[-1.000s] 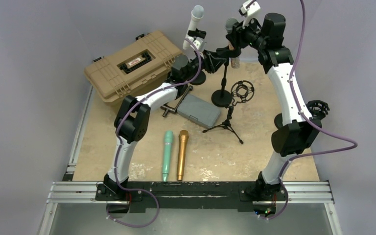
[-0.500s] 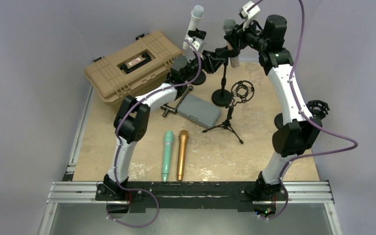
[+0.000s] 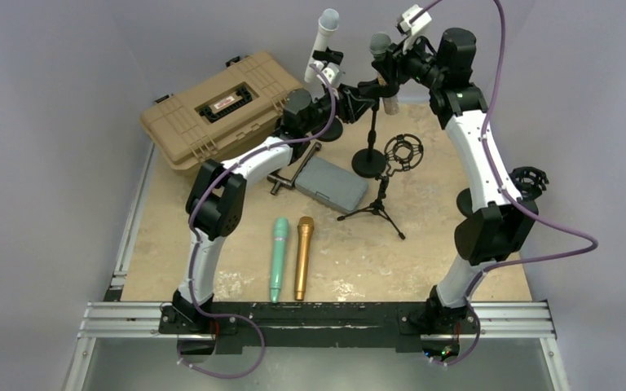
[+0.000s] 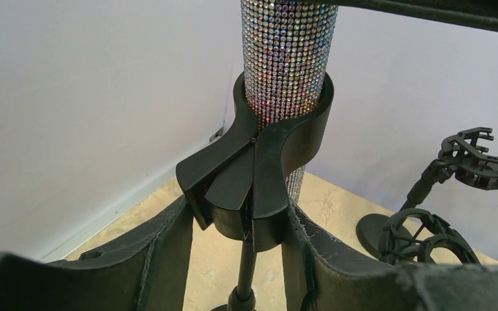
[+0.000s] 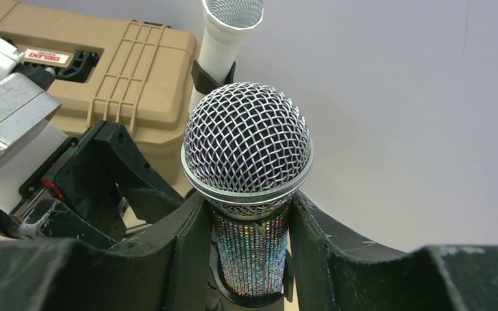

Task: Remove the microphone from the stand

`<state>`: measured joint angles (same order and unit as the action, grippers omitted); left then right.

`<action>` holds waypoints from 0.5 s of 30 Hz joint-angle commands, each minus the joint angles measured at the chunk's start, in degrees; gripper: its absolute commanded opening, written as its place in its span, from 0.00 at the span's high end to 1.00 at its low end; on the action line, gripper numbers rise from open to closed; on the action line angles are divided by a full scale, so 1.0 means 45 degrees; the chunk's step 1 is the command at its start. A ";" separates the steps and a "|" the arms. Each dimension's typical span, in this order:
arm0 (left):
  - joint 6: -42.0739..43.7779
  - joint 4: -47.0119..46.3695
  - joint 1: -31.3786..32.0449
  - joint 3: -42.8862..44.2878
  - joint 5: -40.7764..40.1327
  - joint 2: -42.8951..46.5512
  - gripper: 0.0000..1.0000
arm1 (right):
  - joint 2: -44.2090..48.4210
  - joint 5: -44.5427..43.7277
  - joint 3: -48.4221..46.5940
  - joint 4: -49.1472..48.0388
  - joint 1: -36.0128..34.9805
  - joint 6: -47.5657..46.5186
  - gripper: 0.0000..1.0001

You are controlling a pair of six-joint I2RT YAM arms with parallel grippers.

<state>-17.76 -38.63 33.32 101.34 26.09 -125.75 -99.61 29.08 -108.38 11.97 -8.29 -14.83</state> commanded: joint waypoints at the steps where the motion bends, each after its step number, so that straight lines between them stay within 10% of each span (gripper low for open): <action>1: 0.0965 0.1277 0.0108 -0.0461 0.1157 0.0309 1.00 | 0.0282 0.0294 -0.1809 -0.2012 -0.0042 0.1386 1.00; 15: 0.0841 0.1176 0.0104 -0.0672 0.1511 0.0612 1.00 | 0.0628 -0.1090 0.2528 -0.2718 -0.0040 0.0101 1.00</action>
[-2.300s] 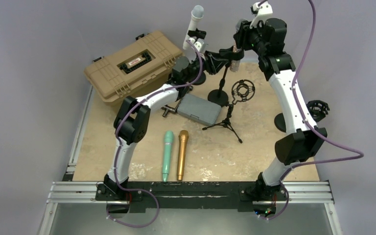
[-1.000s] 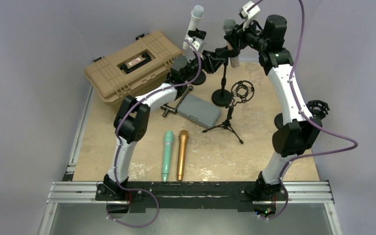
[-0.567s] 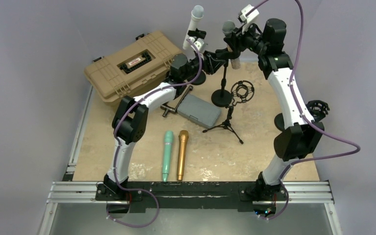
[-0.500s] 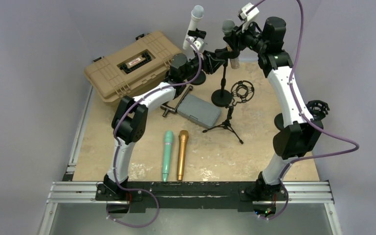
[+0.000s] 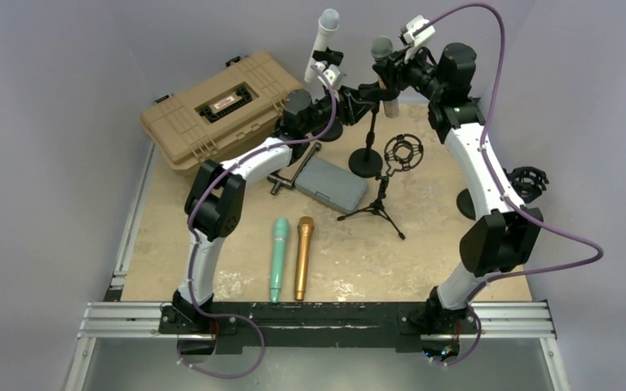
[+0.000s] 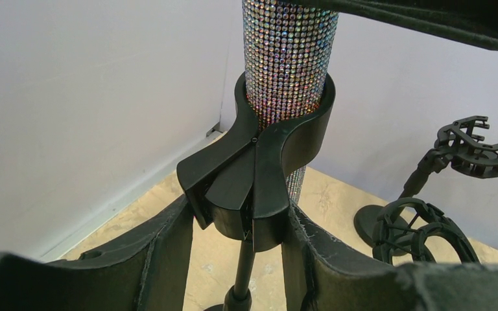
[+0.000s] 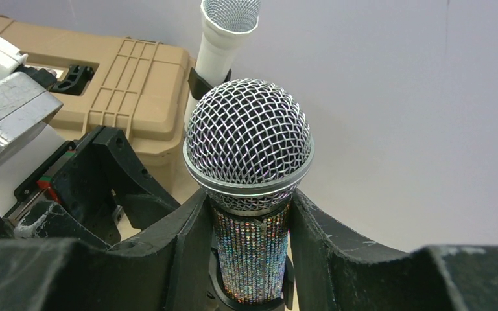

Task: Remove the microphone from the stand

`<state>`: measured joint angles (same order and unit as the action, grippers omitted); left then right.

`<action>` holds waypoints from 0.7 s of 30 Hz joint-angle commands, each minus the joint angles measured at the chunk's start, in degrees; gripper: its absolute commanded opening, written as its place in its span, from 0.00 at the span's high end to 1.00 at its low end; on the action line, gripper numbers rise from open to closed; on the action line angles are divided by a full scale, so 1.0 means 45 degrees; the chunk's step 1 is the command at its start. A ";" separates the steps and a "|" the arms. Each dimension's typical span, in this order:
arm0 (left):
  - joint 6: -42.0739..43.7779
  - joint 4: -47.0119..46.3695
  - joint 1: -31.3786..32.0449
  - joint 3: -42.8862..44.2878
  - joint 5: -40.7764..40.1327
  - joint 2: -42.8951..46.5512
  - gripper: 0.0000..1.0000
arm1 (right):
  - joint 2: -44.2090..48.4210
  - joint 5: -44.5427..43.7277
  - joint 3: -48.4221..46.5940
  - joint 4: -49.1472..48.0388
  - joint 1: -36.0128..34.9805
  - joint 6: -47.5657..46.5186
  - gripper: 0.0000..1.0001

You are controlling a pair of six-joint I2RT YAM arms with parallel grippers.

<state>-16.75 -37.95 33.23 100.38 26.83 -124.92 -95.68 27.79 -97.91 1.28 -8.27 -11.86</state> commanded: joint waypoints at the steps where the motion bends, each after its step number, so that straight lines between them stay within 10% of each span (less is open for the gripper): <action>1: 0.0618 0.1046 0.0118 -0.0452 0.1360 0.0482 1.00 | -0.0308 -0.0804 -0.0203 0.0014 -0.0038 -0.0570 1.00; 4: 0.0432 0.1037 0.0114 -0.0432 0.1099 0.0697 0.95 | -0.0321 -0.0926 -0.0753 0.0241 -0.0050 -0.0553 1.00; 12: -0.0300 0.0125 -0.0016 -0.0490 0.0602 0.1082 0.30 | -0.0291 -0.0898 -0.0957 0.0551 -0.0020 -0.0792 1.00; 21: -0.0183 -0.0296 -0.0060 -0.0250 0.0551 0.1058 0.02 | -0.0515 -0.0902 -0.1556 0.0985 -0.0027 -0.0821 1.00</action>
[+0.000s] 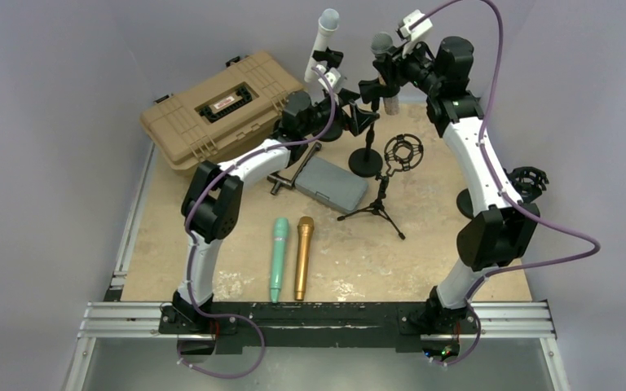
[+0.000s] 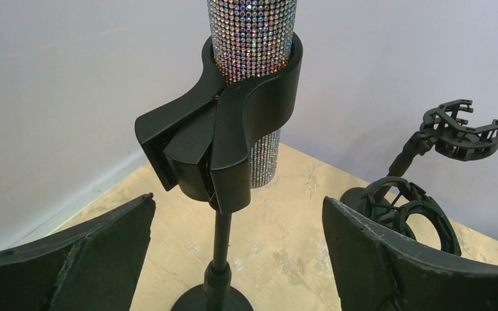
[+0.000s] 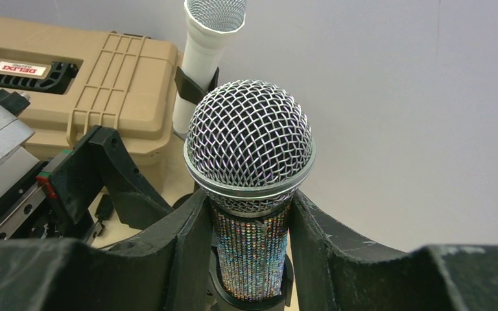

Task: Remove the microphone from the stand

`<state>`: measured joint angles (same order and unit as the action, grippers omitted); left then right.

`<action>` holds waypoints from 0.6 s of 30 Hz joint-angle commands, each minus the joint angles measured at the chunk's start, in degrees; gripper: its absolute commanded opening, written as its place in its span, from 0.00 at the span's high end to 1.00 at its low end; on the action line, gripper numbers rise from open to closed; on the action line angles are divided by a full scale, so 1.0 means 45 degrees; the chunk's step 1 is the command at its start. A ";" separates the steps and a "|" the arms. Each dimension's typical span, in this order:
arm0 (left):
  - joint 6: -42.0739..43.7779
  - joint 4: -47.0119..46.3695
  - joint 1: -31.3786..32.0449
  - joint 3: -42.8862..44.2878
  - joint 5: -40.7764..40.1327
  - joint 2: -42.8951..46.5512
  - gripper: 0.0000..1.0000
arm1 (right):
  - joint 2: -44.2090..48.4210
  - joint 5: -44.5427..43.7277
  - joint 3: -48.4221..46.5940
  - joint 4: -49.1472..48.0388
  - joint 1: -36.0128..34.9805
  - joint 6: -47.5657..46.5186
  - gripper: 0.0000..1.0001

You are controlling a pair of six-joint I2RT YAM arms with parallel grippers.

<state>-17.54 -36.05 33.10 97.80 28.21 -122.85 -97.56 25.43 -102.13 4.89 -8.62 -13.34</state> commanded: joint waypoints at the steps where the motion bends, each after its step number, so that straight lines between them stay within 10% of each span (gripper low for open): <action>1: -0.0023 -0.0609 -0.0032 0.0560 0.0195 0.0482 0.02 | -0.0081 -0.0390 -0.0625 0.0184 0.0055 -0.0470 1.00; 18: -0.0184 0.0351 -0.0040 0.2870 0.0637 -0.1339 0.19 | -0.0088 -0.0188 -0.0933 0.0448 0.0053 -0.0420 1.00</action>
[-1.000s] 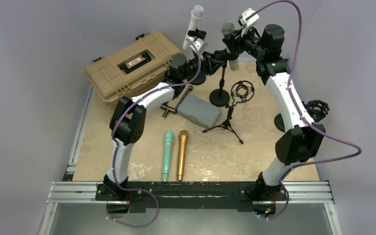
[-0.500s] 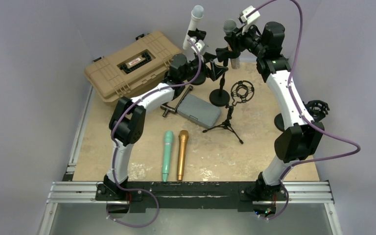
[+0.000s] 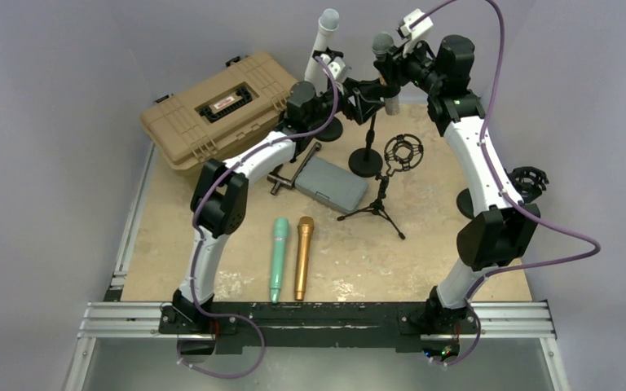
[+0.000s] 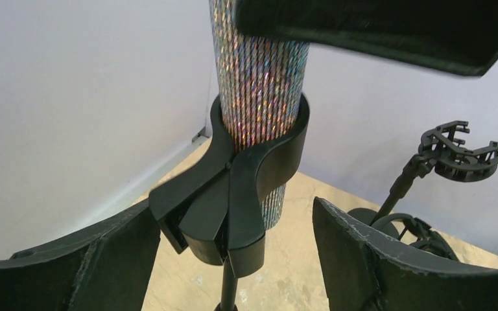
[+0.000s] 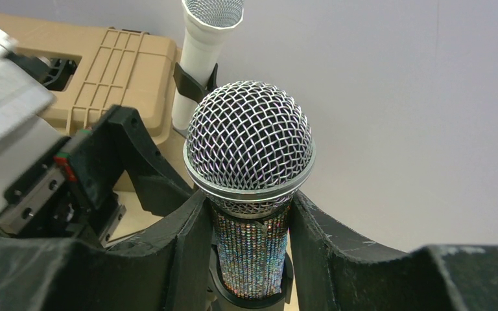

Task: Remove the microphone from the stand

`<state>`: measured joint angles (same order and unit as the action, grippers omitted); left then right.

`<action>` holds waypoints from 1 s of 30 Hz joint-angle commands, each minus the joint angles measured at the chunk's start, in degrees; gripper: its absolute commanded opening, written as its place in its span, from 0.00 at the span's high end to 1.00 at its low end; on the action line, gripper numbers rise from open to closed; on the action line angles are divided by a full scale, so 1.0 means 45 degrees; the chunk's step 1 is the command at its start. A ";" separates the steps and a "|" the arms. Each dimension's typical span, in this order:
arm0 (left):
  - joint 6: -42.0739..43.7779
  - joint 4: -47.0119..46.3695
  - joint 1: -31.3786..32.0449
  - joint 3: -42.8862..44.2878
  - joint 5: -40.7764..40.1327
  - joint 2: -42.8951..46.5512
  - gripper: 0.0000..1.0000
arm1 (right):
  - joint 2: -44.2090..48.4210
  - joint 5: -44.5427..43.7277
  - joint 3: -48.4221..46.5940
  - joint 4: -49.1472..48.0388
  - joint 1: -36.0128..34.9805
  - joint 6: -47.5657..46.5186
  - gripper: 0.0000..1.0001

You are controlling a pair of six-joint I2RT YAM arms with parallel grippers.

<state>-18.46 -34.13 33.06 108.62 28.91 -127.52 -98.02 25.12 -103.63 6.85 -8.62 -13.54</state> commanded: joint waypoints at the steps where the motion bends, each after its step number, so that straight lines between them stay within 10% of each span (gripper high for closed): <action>1: 0.0030 -0.0063 -0.0040 0.0496 0.0502 -0.0329 0.19 | 0.0006 -0.0103 -0.0595 0.0021 0.0040 -0.0361 1.00; 25: -0.0642 -0.0492 -0.0051 0.1193 -0.0122 -0.0868 0.36 | -0.0112 0.0036 -0.0759 0.0170 -0.0015 -0.0346 1.00; 28: -0.0579 -0.0298 -0.0060 0.1413 0.0023 -0.0926 0.51 | -0.0113 0.0019 -0.0769 0.0160 -0.0055 -0.0353 1.00; 30: -0.0446 0.0018 -0.0047 0.1456 0.0043 -0.0904 0.95 | -0.0132 0.0003 -0.0805 0.0158 -0.0084 -0.0368 1.00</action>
<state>-20.69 -33.01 33.01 112.09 28.60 -131.13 -98.21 25.19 -104.55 8.36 -8.62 -13.85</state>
